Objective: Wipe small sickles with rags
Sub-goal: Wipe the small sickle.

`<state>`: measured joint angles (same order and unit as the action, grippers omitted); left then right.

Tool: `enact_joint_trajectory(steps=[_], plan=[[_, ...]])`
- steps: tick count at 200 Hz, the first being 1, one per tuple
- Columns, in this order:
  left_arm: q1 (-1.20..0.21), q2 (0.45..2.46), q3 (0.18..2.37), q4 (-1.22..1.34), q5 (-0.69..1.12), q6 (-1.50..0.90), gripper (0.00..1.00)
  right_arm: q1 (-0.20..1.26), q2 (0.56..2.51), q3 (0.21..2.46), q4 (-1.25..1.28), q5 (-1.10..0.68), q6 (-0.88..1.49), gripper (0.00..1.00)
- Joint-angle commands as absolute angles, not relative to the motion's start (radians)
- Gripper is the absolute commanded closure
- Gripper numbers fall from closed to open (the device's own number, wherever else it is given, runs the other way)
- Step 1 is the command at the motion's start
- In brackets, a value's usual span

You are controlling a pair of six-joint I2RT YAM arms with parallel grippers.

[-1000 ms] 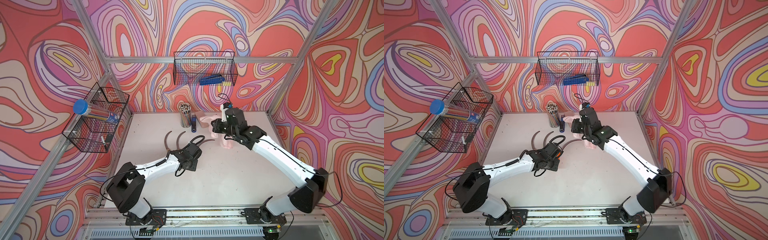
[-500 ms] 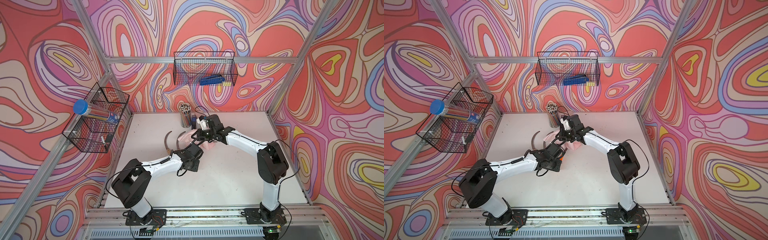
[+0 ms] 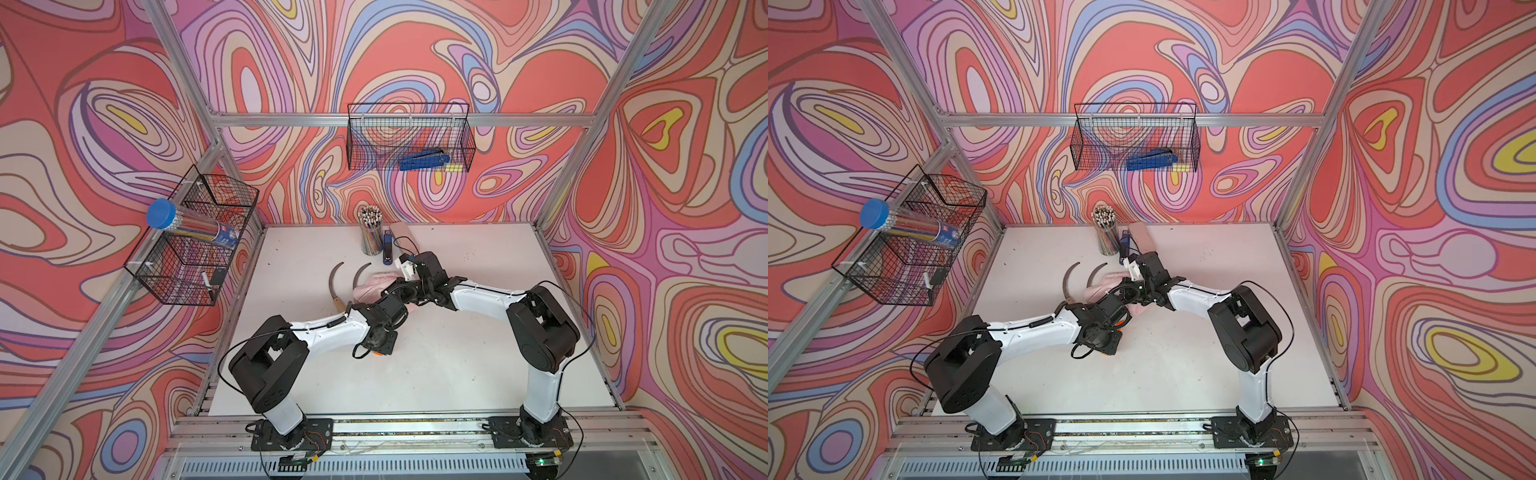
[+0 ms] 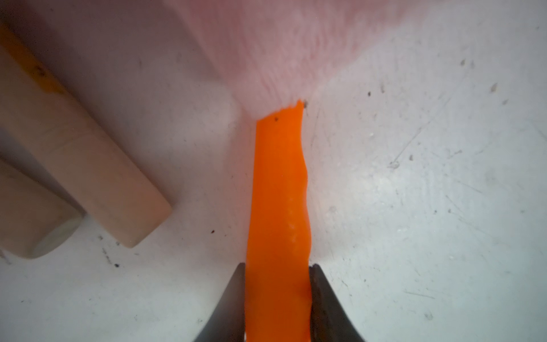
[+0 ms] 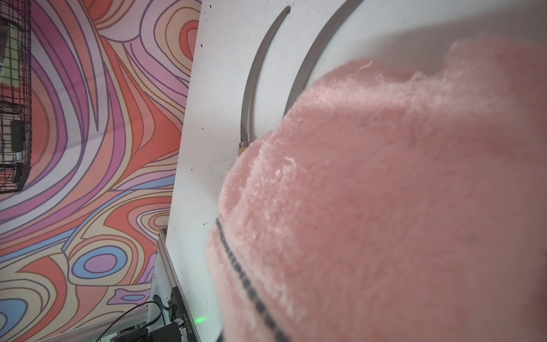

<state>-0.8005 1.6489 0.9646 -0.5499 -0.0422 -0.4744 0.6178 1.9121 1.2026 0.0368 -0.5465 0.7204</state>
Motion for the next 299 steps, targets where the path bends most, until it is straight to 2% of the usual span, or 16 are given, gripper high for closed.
enact_joint_trajectory(steps=[1, 33, 68, 125, 170, 220, 246, 267, 299], plan=[[-0.776, 1.609, 0.972, -0.401, -0.093, -0.483, 1.0, 0.639, 1.855, 1.113, -0.007, -0.642, 0.758, 1.0], [-0.775, 1.536, 0.913, -0.344, -0.098, -0.479, 1.0, 0.584, 1.846, 1.091, 0.014, -0.637, 0.746, 1.0], [-0.776, 1.516, 0.906, -0.337, -0.104, -0.478, 1.0, 0.637, 1.918, 1.104, 0.059, -0.694, 0.791, 1.0], [-0.776, 1.534, 0.92, -0.348, -0.116, -0.479, 1.0, 0.709, 1.875, 1.095, 0.062, -0.692, 0.813, 1.0], [-0.776, 1.525, 0.917, -0.357, -0.126, -0.482, 1.0, 0.66, 1.914, 1.106, -0.012, -0.622, 0.787, 1.0], [-0.776, 1.525, 0.919, -0.365, -0.128, -0.486, 1.0, 0.545, 1.905, 1.134, -0.196, -0.408, 0.705, 1.0], [-0.776, 1.538, 0.925, -0.369, -0.125, -0.487, 1.0, 0.545, 1.878, 1.133, -0.213, -0.351, 0.689, 1.0], [-0.776, 1.539, 0.927, -0.371, -0.124, -0.486, 1.0, 0.561, 1.869, 1.131, -0.197, -0.373, 0.682, 1.0], [-0.775, 1.544, 0.929, -0.371, -0.129, -0.485, 1.0, 0.675, 1.868, 1.177, -0.206, -0.393, 0.629, 1.0]])
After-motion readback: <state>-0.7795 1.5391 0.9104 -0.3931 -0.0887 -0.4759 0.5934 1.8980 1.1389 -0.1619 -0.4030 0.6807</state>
